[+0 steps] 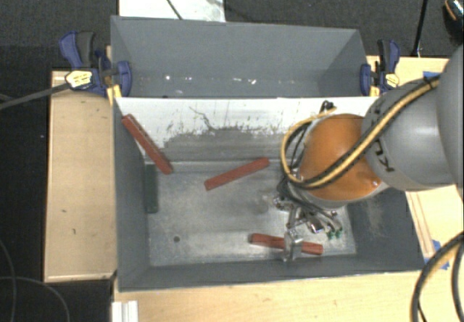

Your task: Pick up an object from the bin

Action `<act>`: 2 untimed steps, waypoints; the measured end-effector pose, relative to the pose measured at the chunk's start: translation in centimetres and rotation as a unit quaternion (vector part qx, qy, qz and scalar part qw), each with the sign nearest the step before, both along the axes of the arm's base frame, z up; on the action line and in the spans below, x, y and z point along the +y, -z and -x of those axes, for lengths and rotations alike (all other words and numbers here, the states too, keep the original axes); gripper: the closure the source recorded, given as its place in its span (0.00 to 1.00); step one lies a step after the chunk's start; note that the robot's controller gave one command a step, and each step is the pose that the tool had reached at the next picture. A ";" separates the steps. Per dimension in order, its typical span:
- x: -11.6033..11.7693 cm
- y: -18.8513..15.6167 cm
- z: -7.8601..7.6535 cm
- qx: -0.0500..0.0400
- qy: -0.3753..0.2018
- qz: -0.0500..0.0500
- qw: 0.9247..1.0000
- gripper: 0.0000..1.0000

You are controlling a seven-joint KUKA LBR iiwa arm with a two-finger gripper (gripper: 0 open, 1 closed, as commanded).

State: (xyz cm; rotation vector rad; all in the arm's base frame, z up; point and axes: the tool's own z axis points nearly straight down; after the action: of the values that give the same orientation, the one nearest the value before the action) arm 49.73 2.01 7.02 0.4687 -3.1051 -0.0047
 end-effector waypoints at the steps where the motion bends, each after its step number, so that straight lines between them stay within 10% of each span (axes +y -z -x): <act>1: -0.2 0.0 0.0 0.000 -0.001 0.001 1.000 1.00; 2: 0.5 -13.3 -1.4 -0.007 -0.044 0.001 0.999 1.00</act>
Offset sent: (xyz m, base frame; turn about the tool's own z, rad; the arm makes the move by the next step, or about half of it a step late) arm 0.0000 0.0000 0.0000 0.0000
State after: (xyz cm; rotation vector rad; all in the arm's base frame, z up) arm 51.18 2.49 20.29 0.6075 -3.0938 0.0018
